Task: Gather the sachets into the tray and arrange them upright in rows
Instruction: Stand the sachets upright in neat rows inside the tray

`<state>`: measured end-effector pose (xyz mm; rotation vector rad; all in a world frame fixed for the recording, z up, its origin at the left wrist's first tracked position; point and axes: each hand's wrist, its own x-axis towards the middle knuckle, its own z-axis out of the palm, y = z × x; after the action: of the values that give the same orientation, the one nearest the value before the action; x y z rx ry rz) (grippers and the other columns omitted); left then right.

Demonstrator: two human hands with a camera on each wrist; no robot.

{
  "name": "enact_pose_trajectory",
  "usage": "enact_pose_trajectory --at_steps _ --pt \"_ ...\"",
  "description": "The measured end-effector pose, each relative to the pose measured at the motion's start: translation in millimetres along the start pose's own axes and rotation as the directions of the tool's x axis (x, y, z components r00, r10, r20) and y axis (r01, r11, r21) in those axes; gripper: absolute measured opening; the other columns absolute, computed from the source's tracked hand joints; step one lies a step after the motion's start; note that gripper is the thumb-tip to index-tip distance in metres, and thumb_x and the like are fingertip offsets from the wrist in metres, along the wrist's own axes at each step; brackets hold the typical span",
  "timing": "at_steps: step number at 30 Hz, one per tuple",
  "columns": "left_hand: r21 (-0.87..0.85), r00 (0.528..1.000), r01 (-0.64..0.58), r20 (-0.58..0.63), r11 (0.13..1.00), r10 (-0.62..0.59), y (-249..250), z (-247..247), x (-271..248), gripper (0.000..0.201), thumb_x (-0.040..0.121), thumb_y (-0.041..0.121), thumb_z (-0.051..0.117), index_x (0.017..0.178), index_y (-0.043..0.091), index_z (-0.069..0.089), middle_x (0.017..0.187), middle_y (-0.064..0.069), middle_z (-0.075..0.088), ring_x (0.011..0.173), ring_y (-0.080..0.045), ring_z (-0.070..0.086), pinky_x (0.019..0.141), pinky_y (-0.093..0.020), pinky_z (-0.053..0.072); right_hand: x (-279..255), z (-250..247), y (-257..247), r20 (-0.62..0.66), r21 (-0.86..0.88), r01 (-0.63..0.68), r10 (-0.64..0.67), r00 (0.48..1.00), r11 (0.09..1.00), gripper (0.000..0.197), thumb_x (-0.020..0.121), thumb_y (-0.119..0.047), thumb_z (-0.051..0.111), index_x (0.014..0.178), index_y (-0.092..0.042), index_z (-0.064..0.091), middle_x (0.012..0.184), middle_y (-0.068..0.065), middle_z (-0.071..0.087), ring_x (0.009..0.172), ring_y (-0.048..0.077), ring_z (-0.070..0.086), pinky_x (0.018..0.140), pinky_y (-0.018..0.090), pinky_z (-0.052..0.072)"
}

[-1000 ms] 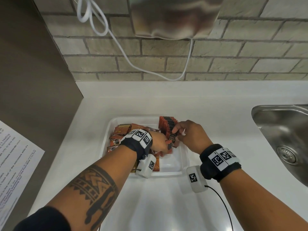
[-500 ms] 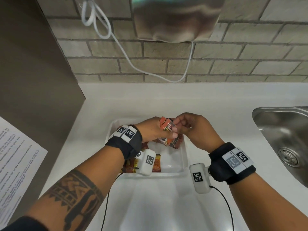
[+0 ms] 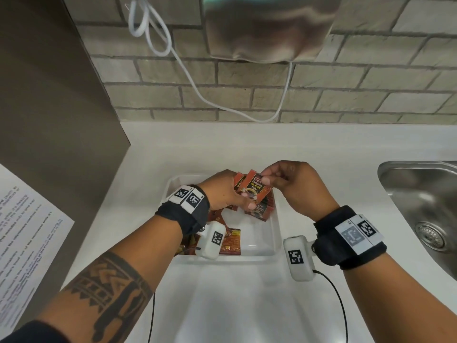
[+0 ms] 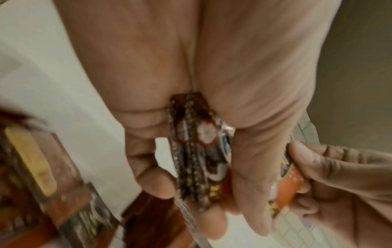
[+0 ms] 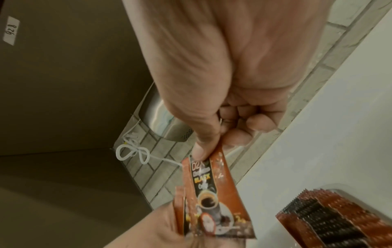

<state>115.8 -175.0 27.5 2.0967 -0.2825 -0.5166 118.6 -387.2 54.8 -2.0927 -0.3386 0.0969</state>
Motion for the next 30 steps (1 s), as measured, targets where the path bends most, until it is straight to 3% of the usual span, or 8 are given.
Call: enact_pose_trajectory --at_steps 3,6,9,13,16,19,23,30 --pt "0.239 0.996 0.058 0.048 0.969 -0.071 0 -12 -3 0.023 0.085 0.032 0.079 0.094 0.011 0.074 0.088 -0.007 0.077 0.079 -0.022 0.071 0.087 -0.039 0.057 -3 -6 3 -0.015 -0.061 -0.006 0.005 1.0 0.998 0.004 0.089 -0.019 0.075 0.086 -0.022 0.076 0.082 -0.007 0.075 0.076 0.003 0.068 0.069 0.016 0.051" --pt "0.472 0.96 0.201 0.082 0.858 -0.269 2 -21 -8 0.034 0.09 0.043 0.07 0.09 0.009 0.074 0.077 -0.006 0.073 0.067 -0.017 0.063 0.075 -0.031 0.053 -9 -3 9 0.039 -0.173 -0.047 0.055 0.998 0.984 0.006 0.088 -0.02 0.075 0.084 -0.024 0.076 0.081 -0.013 0.072 0.07 -0.008 0.061 0.063 0.005 0.042" --pt "0.542 0.923 0.233 0.139 0.808 -0.359 2 -16 -6 0.031 0.091 0.041 0.068 0.084 0.01 0.073 0.073 -0.004 0.073 0.062 -0.014 0.062 0.07 -0.029 0.051 -15 7 12 0.049 -0.285 -0.071 0.089 0.995 0.956 0.005 0.087 -0.02 0.075 0.084 -0.023 0.078 0.086 -0.013 0.065 0.073 -0.006 0.057 0.063 0.003 0.038" --pt "0.555 0.89 0.201 0.24 0.807 -0.387 12 7 2 0.025 0.091 0.042 0.068 0.078 0.021 0.068 0.059 0.009 0.066 0.057 -0.008 0.06 0.061 -0.024 0.048 -17 19 13 0.071 -0.297 -0.072 0.098 0.993 0.952 0.01 0.084 -0.007 0.074 0.079 -0.014 0.079 0.076 -0.004 0.069 0.063 0.003 0.062 0.058 -0.001 0.037" --pt "0.631 0.876 0.149 0.272 0.762 -0.397 18 28 13 0.028 0.089 0.046 0.067 0.086 0.019 0.069 0.072 0.005 0.066 0.072 -0.015 0.062 0.075 -0.031 0.051 -12 26 23 0.066 -0.331 -0.072 0.099 0.993 0.941 0.013 0.079 -0.006 0.074 0.074 -0.017 0.079 0.078 -0.002 0.072 0.071 0.01 0.065 0.06 0.002 0.041" --pt "0.64 0.857 0.145 0.3 0.754 -0.419 18 42 24 0.028 0.092 0.043 0.065 0.079 0.018 0.069 0.068 0.005 0.066 0.064 -0.013 0.059 0.064 -0.027 0.048 -8 31 34 0.064 -0.372 -0.069 0.1 0.993 0.926 0.012 0.079 -0.009 0.075 0.075 -0.019 0.08 0.079 -0.01 0.064 0.078 0.011 0.062 0.061 0.006 0.041" --pt "0.62 0.85 0.162 0.308 0.768 -0.428 19 49 33 0.026 0.095 0.036 0.064 0.079 0.016 0.066 0.063 0.006 0.062 0.057 -0.011 0.055 0.059 -0.025 0.045 -4 32 43 0.07 -0.413 -0.075 0.114 0.991 0.908 0.011 0.078 -0.013 0.077 0.08 -0.024 0.078 0.096 0.0 0.062 0.093 0.019 0.058 0.077 0.025 0.048" --pt "0.664 0.83 0.178 0.295 0.726 -0.474 18 50 39 0.029 0.095 0.042 0.062 0.082 0.017 0.069 0.067 0.005 0.063 0.061 -0.012 0.055 0.063 -0.026 0.045 -3 30 44 0.086 -0.397 -0.09 0.134 0.987 0.914 0.022 0.078 -0.006 0.077 0.086 -0.026 0.073 0.1 0.005 0.057 0.092 0.021 0.058 0.08 0.026 0.046"
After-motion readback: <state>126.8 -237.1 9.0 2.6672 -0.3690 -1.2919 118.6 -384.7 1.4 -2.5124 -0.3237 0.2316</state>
